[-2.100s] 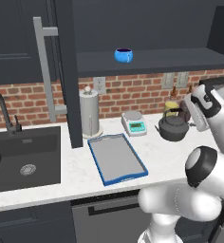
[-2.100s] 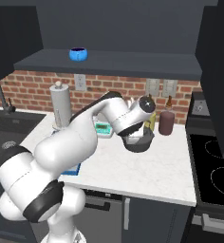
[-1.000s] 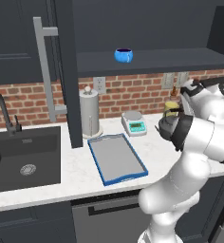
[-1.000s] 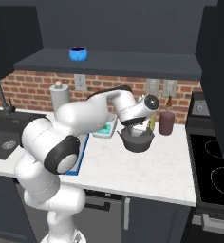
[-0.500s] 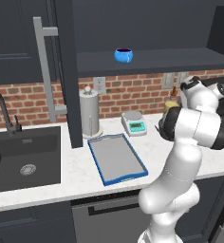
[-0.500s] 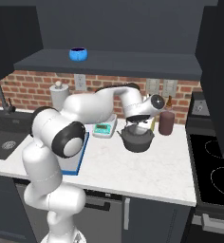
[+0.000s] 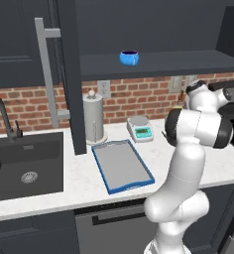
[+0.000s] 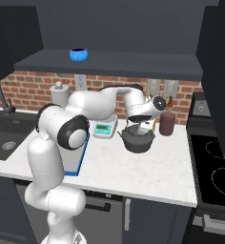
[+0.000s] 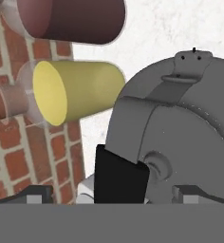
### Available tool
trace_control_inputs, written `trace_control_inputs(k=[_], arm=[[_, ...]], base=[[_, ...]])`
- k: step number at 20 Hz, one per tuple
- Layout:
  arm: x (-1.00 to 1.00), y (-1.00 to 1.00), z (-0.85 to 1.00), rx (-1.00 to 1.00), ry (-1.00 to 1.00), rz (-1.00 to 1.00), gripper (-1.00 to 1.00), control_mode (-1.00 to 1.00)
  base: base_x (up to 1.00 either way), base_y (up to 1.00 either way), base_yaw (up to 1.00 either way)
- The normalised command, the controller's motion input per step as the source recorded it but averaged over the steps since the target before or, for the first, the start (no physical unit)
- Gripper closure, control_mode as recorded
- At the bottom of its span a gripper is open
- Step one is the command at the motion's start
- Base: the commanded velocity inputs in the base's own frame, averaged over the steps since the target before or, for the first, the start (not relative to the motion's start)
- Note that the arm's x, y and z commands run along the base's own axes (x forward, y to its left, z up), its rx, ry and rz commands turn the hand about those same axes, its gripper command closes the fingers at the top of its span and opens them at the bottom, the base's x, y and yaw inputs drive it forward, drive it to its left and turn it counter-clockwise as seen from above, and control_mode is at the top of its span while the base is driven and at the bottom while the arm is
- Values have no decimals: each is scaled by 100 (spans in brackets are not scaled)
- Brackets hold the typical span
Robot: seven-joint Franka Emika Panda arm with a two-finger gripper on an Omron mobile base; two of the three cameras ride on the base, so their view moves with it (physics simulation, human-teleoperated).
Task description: Pick the kettle from the counter and place it on the tray. Then pick the mug from the cabinet and place it on the tray. Then close the cabinet doors.
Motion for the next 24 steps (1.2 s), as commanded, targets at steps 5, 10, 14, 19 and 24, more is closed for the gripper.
trace_control_inputs(k=[5,10,14,19,24], arm=[[25,0,-12,0,0,0,-100,-100],[31,0,-10,0,0,0,-100,-100],[6,0,-20,0,0,0,-100,-100],[-1,0,-36,-1,0,0,100,-100],[-9,0,-48,0,0,0,100,-100]], base=[[0,0,0],[0,0,0],[0,0,0],[0,0,0],[0,0,0]])
